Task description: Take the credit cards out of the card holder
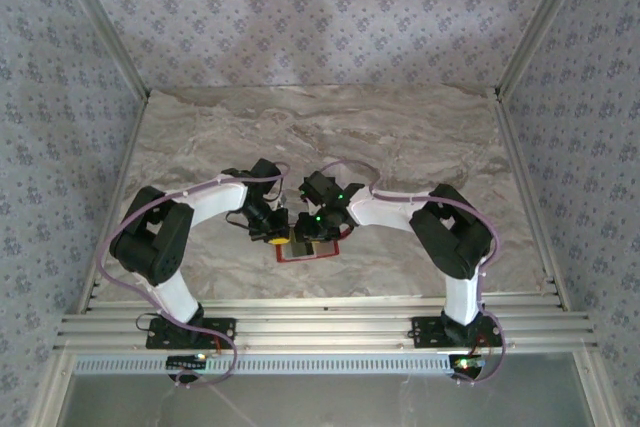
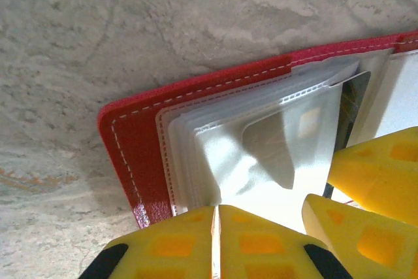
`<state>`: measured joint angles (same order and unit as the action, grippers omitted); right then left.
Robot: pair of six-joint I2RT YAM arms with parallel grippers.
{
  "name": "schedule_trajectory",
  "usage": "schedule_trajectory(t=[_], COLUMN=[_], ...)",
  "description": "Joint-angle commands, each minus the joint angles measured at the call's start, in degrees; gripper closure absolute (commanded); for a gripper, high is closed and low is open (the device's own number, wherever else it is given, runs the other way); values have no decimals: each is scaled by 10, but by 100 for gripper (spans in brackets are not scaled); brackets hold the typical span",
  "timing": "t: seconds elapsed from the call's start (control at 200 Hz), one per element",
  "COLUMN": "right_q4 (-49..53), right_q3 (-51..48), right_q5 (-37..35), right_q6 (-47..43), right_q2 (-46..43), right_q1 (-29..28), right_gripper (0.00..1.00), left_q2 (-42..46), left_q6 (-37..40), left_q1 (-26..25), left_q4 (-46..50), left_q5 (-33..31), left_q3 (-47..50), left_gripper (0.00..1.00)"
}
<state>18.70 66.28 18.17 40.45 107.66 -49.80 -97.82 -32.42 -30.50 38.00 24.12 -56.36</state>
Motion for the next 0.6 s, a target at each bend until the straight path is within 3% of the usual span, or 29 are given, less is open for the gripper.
schedule_trajectory(t=[0.0, 0.2, 0.595], right_q4=[28, -22, -23], right_q3=[5, -16, -54], right_q5=[-14, 15, 27], right_q6=[-7, 2, -14], right_q2=[-13, -53, -54], right_q1=[-2, 3, 36], right_gripper=[70, 66, 67], left_q2=[15, 20, 10], left_q6=[0, 3, 2], left_q1=[-1, -1, -24], left_q4=[25, 29, 41], left_q5=[-14, -8, 9], left_q3=[0, -15, -49], left_gripper=[88, 91, 93])
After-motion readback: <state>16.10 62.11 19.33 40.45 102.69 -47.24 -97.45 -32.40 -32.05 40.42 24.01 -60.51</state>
